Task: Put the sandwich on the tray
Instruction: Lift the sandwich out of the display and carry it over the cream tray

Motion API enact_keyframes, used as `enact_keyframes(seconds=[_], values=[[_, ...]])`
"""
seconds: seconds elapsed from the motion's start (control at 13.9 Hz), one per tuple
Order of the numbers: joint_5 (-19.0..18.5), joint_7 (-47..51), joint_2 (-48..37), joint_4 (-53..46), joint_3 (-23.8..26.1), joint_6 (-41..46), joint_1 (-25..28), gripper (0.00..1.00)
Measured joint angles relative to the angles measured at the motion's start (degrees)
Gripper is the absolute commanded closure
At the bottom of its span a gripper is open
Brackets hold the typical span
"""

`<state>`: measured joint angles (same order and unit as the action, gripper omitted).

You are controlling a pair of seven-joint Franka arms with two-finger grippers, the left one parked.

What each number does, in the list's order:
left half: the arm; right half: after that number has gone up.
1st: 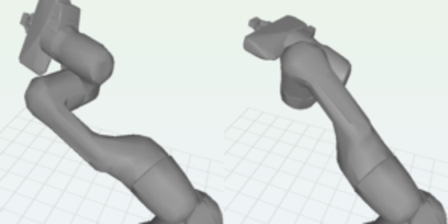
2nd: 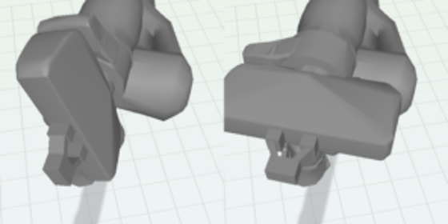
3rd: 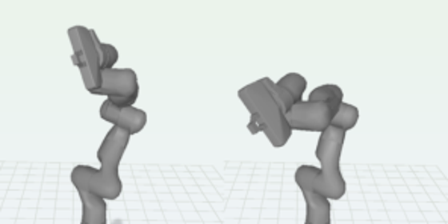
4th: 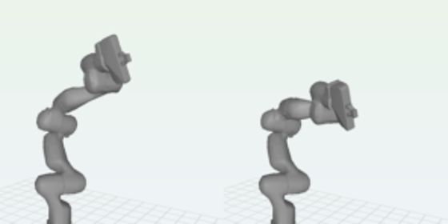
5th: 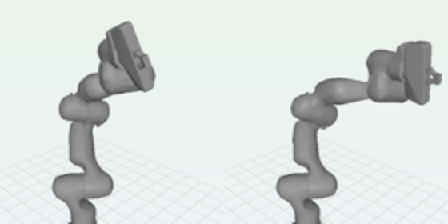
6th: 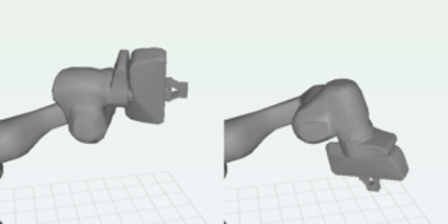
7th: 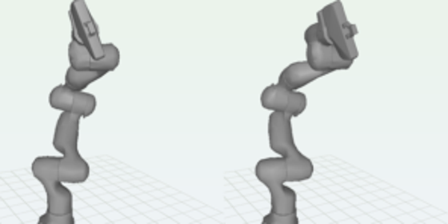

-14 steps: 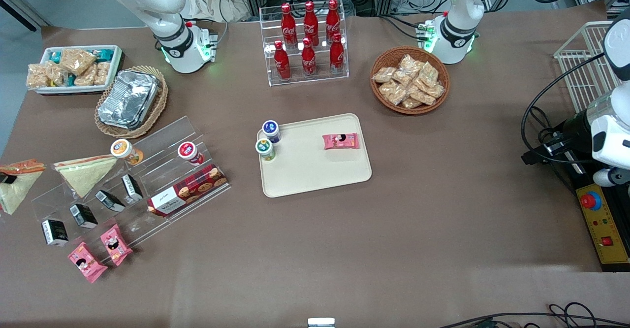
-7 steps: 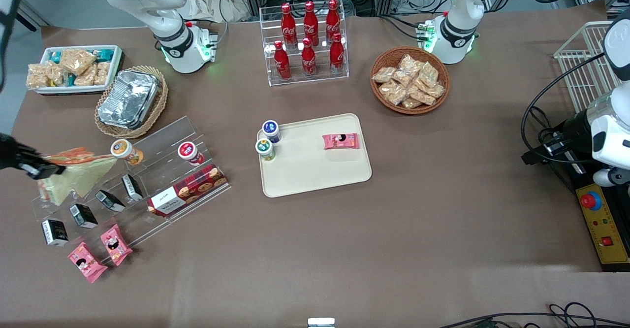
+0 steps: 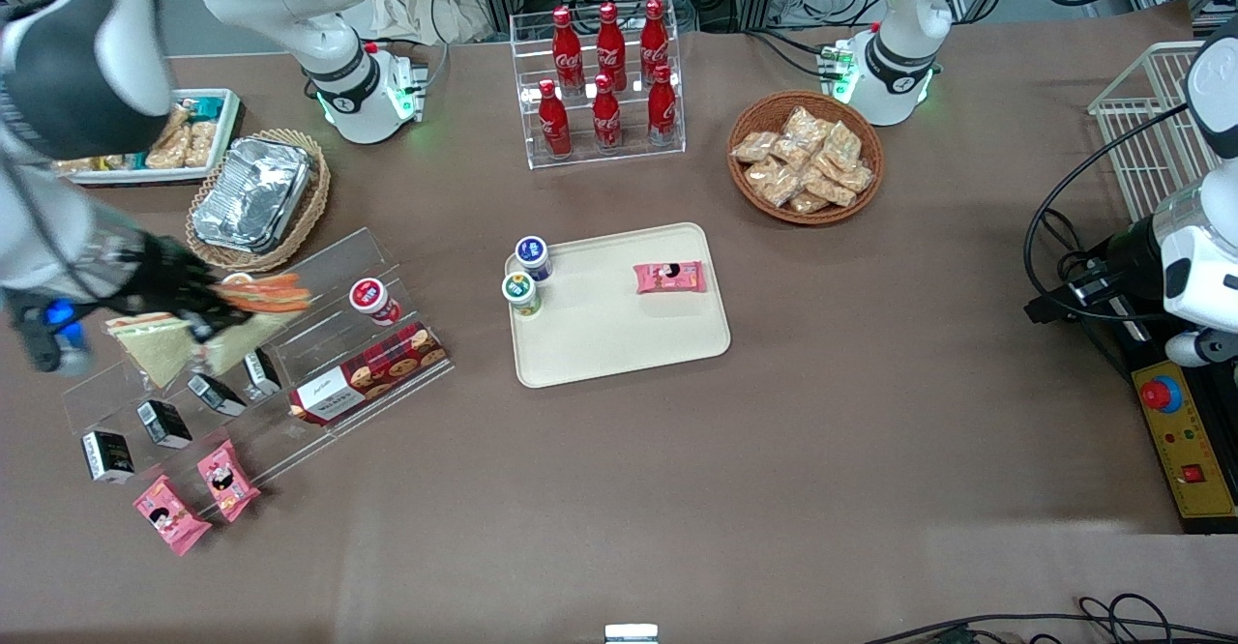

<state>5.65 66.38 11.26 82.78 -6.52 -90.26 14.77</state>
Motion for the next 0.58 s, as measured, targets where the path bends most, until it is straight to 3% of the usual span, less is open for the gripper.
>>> enact_keyframes(seconds=[0.58], values=[[0.0, 30.7, 9.8, 1.4, 0.2, -18.0, 20.3, 1.00]])
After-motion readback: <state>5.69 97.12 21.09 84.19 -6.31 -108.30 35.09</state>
